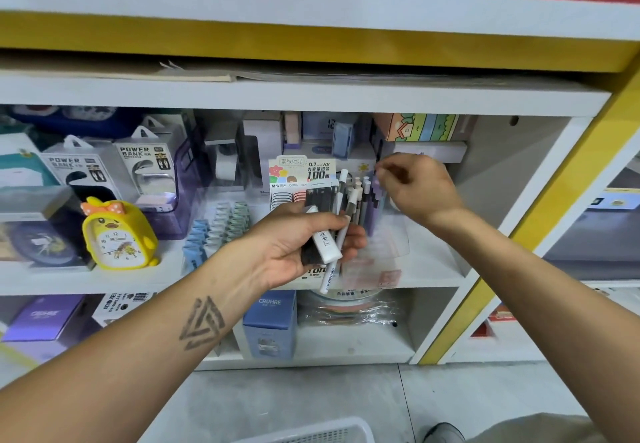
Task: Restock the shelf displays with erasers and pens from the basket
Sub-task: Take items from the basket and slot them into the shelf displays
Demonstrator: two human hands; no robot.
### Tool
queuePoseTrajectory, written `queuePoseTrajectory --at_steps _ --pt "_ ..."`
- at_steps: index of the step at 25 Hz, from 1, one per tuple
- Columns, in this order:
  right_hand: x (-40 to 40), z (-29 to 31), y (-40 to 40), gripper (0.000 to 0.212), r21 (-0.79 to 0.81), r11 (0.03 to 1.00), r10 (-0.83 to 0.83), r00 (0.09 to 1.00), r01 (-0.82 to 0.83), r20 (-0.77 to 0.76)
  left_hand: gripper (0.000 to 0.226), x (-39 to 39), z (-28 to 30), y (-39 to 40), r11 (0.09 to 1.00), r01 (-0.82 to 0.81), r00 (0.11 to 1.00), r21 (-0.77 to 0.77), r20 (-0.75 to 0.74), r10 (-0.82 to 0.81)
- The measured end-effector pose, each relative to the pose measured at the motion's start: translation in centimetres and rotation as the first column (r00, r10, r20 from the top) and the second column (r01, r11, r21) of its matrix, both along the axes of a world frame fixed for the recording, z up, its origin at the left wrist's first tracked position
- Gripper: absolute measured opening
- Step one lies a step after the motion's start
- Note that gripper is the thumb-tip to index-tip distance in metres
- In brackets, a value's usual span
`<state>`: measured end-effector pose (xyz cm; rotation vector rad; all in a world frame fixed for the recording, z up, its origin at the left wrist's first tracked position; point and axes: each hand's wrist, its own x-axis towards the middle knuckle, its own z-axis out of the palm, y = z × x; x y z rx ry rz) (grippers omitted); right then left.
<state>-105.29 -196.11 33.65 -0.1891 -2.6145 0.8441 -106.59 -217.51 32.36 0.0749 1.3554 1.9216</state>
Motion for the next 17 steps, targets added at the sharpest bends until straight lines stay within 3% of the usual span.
queuePoseTrajectory --at_steps 2,4,12,15,17 --pt "0.8 0.9 -1.5 0.017 -0.438 0.895 0.136 0.987 -0.087 0.081 0.028 0.1 -0.1 -0.1 1.0 -0.009 1.0 0.003 -0.019 0.009" --pt "1.4 1.0 -2.6 0.016 -0.56 0.815 0.262 0.957 -0.15 0.125 0.023 0.2 -0.4 0.0 1.0 -0.017 1.0 0.012 -0.023 0.018" --pt "2.0 1.6 -3.8 0.019 -0.691 0.712 0.275 0.955 -0.125 0.111 0.028 0.7 0.3 -0.4 0.997 -0.06 0.997 0.046 -0.048 0.063" --pt "1.5 2.4 -2.9 0.011 -0.714 0.696 0.11 0.994 -0.074 0.005 0.049 0.4 0.5 -0.5 0.984 -0.168 0.985 0.054 -0.021 0.17" --pt "1.3 2.9 -1.3 0.012 -0.638 0.77 -0.043 0.995 -0.025 -0.091 0.055 0.1 0.5 -0.8 0.971 -0.225 0.974 0.074 0.004 0.226"
